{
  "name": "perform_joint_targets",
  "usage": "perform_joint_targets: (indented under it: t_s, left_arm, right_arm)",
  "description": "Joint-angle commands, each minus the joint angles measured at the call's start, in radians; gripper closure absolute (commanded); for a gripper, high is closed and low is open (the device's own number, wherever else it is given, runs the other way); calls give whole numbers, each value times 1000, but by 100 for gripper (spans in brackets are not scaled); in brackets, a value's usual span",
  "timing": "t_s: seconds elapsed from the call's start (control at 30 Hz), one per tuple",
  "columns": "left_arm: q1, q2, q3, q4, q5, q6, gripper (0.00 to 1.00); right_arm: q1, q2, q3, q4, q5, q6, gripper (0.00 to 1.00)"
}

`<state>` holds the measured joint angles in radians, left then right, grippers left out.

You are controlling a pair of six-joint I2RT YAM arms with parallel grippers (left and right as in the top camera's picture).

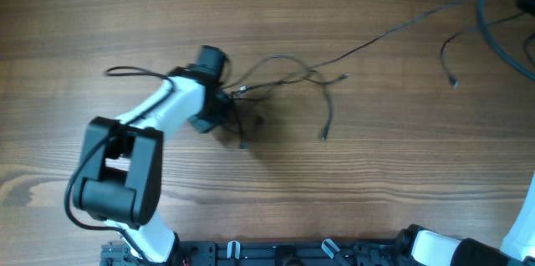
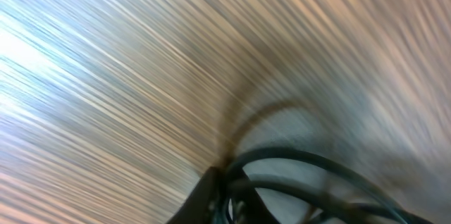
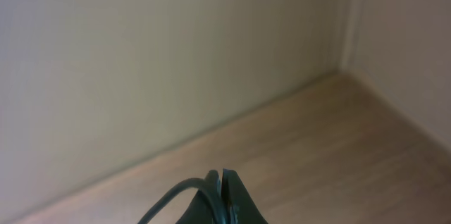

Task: Untangle cables
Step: 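Pull the right gripper far right, dragging a cable across the table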

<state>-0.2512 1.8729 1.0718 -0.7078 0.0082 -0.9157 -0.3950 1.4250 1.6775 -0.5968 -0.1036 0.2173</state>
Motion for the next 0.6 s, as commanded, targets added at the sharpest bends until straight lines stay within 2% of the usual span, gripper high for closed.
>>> perform_joint_targets:
  t_s: [0.0,0.13,0.23,0.3,0.47,0.57]
  left_arm:
    - [86,185,-150,-42,-204,-16,85]
    - [110,185,-150,-34,-146,-43,84]
    - [103,185,-150,21,-65,-43,84]
    - [101,185,-150,56,-39,-43,83]
    - [101,185,-150,74,-25,-43,83]
    - [92,185,-150,98,19,-43,84]
  right_arm:
    - [-69,-3,13,113,75,69,96]
    - [-126,-2,13,122,103,192,96]
    - [-122,3,13,16,103,201,96]
    - [-122,14,12,14,103,199,96]
    - [-122,38,12,42,-2,-51,96]
    - [-122,104,1,-74,187,3,91]
